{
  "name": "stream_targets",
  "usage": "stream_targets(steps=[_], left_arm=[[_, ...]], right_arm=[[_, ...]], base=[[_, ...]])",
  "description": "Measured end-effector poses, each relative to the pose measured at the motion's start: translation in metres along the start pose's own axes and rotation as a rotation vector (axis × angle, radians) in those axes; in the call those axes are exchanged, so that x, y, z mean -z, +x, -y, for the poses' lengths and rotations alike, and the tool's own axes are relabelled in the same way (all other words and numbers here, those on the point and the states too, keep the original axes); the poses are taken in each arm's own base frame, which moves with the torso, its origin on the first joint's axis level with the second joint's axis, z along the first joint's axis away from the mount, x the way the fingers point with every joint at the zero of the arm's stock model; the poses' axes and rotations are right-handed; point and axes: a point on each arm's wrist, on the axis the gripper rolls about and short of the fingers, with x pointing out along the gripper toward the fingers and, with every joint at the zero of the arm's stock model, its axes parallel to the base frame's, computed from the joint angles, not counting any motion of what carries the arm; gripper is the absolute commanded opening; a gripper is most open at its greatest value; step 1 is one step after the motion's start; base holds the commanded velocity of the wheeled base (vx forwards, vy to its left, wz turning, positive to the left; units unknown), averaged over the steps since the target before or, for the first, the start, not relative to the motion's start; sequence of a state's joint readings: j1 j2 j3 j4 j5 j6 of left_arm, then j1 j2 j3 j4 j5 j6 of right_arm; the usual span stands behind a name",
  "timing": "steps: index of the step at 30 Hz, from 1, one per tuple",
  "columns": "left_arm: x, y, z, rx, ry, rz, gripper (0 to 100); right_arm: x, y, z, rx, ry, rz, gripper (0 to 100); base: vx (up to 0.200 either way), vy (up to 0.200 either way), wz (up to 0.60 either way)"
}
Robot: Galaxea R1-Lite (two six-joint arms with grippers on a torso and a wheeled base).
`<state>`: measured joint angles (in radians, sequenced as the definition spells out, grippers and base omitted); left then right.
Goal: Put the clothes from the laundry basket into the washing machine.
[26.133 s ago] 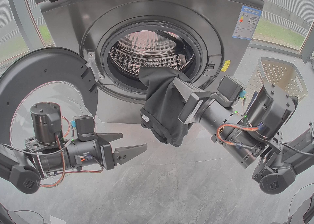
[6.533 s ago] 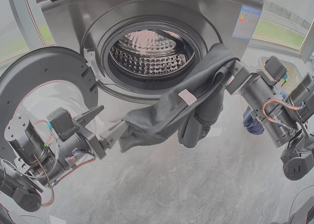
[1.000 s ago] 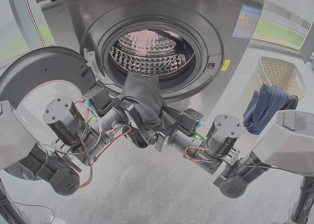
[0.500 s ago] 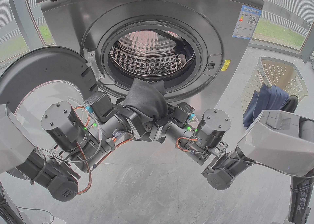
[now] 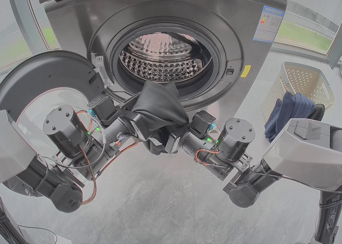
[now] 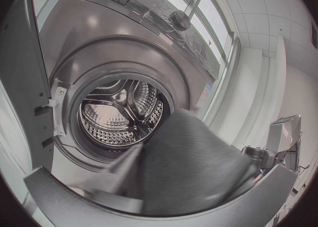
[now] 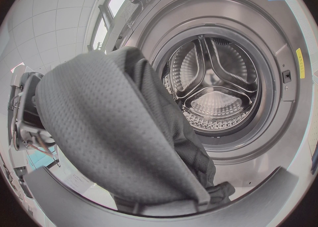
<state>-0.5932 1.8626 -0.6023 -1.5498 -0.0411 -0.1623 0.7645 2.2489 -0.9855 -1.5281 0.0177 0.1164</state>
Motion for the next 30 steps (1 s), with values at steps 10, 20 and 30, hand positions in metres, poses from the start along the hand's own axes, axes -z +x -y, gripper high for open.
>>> stream_targets(steps=[10, 20, 30], left_arm=[[0.014, 0.001, -0.016, -0.054, 0.005, -0.043, 100], [0.023, -0.003, -0.018, -0.057, 0.004, -0.083, 100], [0.036, -0.013, -0.016, -0.038, 0.006, -0.152, 100]], right_arm=[[-0.010, -0.012, 0.002, 0.045, 0.004, -0.010, 0], [-0.023, -0.014, 0.021, 0.093, -0.005, 0.017, 0], [-0.026, -0.011, 0.017, 0.090, -0.002, 0.029, 0]], base=[[0.000, 0.000, 0.00], [0.000, 0.000, 0.00], [0.000, 0.000, 0.00]])
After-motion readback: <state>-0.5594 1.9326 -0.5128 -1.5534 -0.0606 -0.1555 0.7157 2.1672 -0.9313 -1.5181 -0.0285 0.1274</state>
